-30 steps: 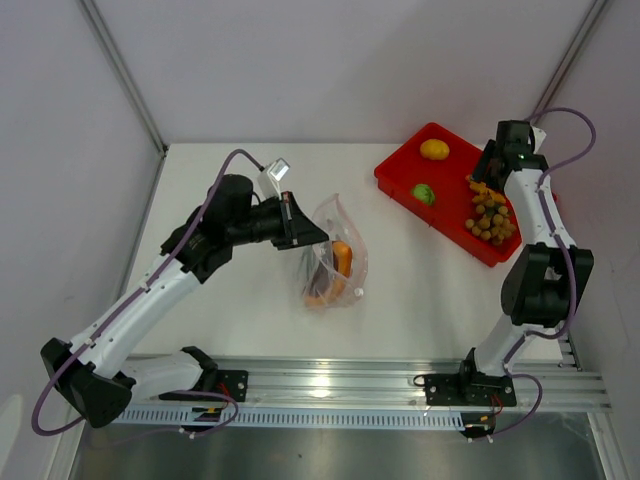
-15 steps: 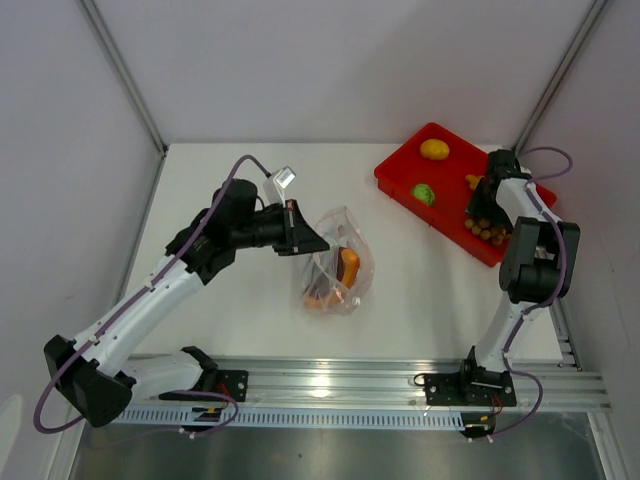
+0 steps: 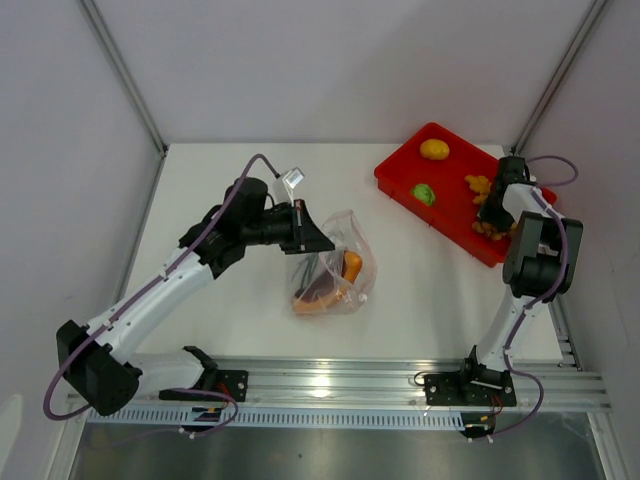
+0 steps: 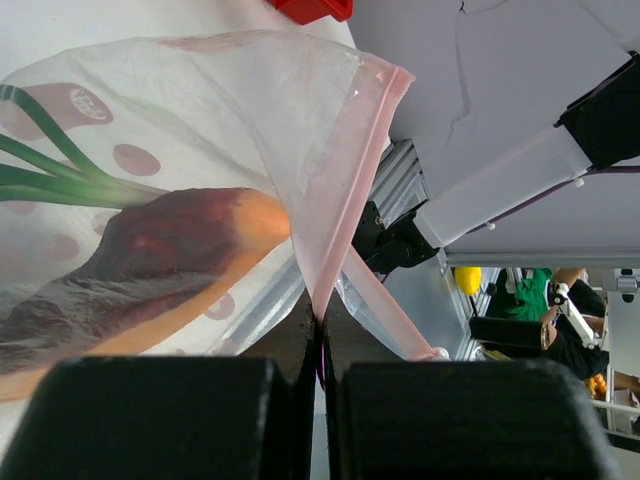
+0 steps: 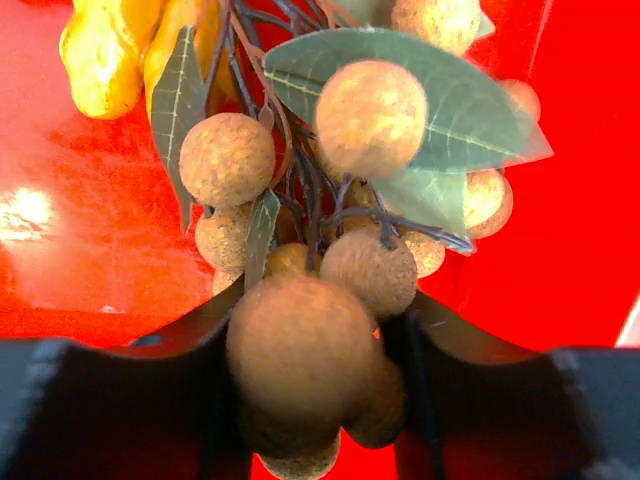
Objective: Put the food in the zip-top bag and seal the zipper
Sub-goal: Pick up the fake fruit from the bin.
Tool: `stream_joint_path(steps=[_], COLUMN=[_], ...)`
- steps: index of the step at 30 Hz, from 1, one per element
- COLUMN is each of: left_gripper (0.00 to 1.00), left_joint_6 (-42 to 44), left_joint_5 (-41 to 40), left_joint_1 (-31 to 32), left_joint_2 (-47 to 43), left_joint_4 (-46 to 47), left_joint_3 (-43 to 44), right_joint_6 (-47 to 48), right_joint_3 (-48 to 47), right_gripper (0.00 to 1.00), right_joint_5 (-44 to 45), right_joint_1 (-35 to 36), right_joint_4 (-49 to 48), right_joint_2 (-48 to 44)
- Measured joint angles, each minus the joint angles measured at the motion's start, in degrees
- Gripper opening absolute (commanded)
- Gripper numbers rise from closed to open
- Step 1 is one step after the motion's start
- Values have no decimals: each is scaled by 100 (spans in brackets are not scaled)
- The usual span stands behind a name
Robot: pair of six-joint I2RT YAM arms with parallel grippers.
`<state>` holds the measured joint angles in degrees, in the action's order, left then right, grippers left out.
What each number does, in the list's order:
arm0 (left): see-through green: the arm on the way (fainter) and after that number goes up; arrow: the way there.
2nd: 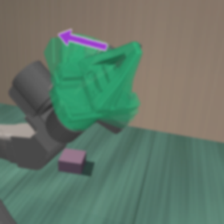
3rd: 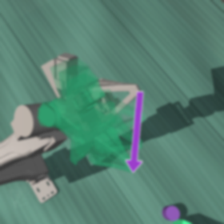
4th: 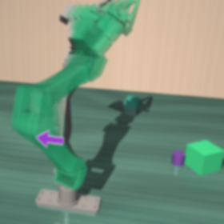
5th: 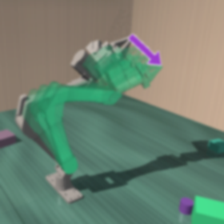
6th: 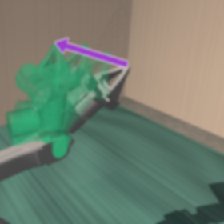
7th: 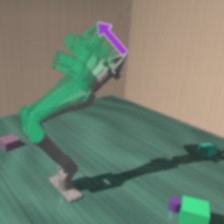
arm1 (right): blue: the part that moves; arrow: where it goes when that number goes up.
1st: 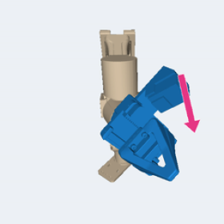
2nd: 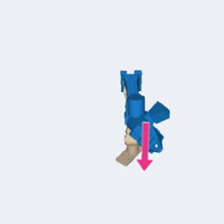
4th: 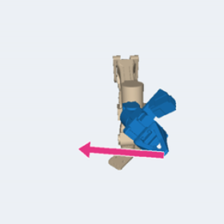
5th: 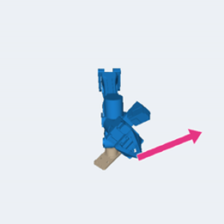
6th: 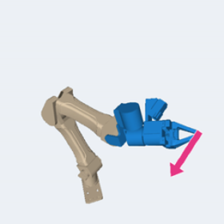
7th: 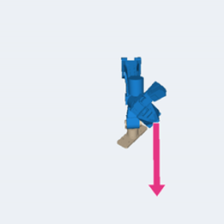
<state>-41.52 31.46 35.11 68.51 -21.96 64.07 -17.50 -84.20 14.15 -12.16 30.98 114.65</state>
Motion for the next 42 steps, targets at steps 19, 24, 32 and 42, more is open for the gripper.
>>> stream_joint_path(steps=[19,24,32,42], left_gripper=[1,0,1,1], left_joint_6=[11,107,439,861], left_joint_5=[186,227,214,-437], left_joint_1=[0,0,0,2], left_joint_2=[409,551,682,605], left_joint_4=[-24,-131,-518,-1180], left_joint_3=[11,57,216,289], right_joint_6=[-22,-22,-7,-299], right_joint_3=[-540,-540,192,885], right_gripper=[0,0,0,0], right_joint_5=[-348,-824,-2024,-2323], right_joint_1=[385,1604,3711,5263], right_joint_4=[422,785,1746,2861], right_joint_2=[-1893,-2986,-4151,-4861])
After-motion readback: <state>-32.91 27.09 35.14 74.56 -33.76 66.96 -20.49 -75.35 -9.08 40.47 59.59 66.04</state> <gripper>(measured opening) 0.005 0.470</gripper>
